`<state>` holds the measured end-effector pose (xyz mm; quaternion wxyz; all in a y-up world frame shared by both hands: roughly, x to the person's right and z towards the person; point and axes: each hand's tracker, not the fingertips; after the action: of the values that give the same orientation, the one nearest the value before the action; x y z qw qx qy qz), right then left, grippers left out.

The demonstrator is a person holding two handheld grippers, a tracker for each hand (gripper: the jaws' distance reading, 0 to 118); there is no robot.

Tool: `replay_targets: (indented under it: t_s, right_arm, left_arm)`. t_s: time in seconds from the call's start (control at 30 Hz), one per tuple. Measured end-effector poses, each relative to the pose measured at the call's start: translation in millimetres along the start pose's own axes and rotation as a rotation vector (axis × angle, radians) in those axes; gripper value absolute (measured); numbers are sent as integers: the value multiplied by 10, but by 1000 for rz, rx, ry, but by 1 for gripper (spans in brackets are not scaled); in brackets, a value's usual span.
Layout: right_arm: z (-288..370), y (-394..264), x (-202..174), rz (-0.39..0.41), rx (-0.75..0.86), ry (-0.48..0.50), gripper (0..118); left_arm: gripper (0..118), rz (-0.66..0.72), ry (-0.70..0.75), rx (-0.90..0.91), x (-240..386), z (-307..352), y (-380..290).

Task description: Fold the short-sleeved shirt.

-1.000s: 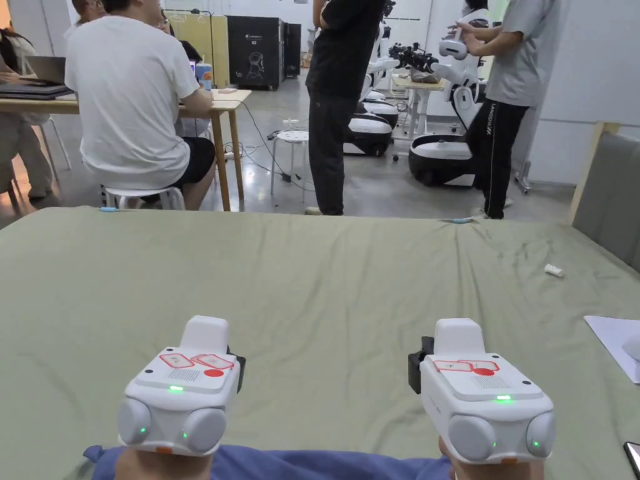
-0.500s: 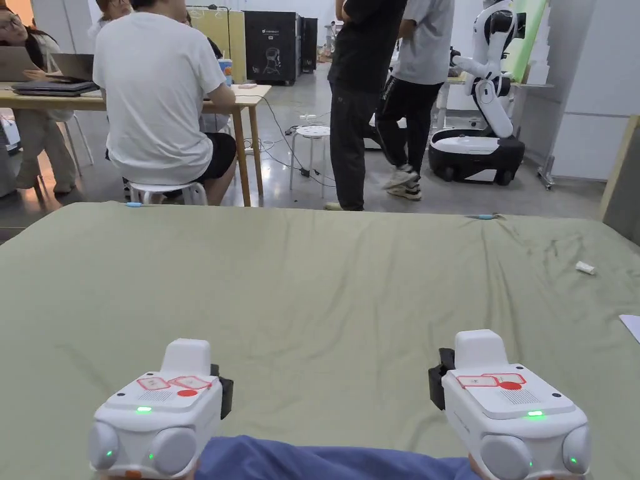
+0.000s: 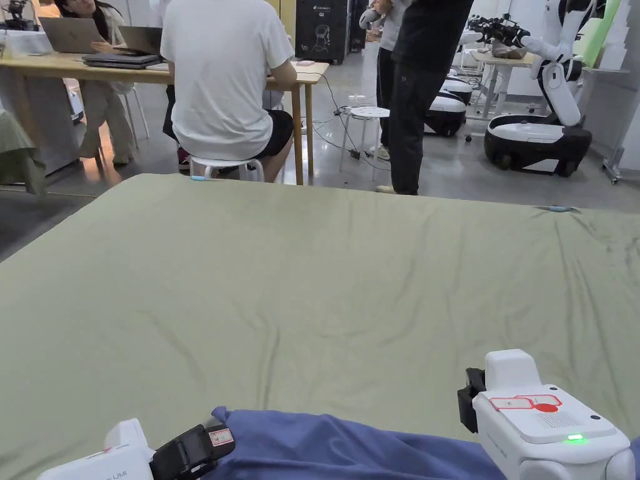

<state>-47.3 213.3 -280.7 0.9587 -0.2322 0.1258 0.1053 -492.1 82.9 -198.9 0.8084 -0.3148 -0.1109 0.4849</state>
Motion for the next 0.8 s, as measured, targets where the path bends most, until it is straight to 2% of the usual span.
replay_targets:
  t_s: [0.03,0.1,0.2,0.23,0.27,0.3,0.33,0.37,0.47,0.6,0.77,0.8]
  right_arm:
    - [-31,-4,-33,4,-1,4,0]
    - [-43,23,-94,12,-1,10,0]
    - [-36,76,-153,27,1,11,0]
    - [-44,95,-160,31,1,11,0]
    - [-62,103,-161,35,0,10,0]
    - [-86,98,-151,38,2,6,0]
    - [-86,108,-141,38,4,5,0]
    - [-82,117,-134,35,6,3,0]
    - [-73,119,-108,30,9,0,0]
    - [-109,100,-42,23,-5,-3,0]
    - [-90,89,-67,12,-15,9,0]
    - [-96,93,-81,12,-15,18,0]
  left_arm:
    - [118,85,-91,-2,-126,-98,-15]
    - [118,111,-224,16,-146,-197,-7]
    - [110,246,-386,-134,18,-499,-64]
    - [92,221,-372,-176,64,-603,-70]
    - [67,181,-319,-195,151,-633,-69]
    - [28,220,-256,-236,179,-665,-39]
    - [9,209,-165,-218,210,-686,-15]
    - [8,216,-72,-214,224,-696,2]
    - [7,95,-62,-138,331,-602,74]
    - [7,17,117,-22,456,-291,236]
    - [7,-282,355,4,834,-86,346]
    - [7,-351,384,13,717,-153,409]
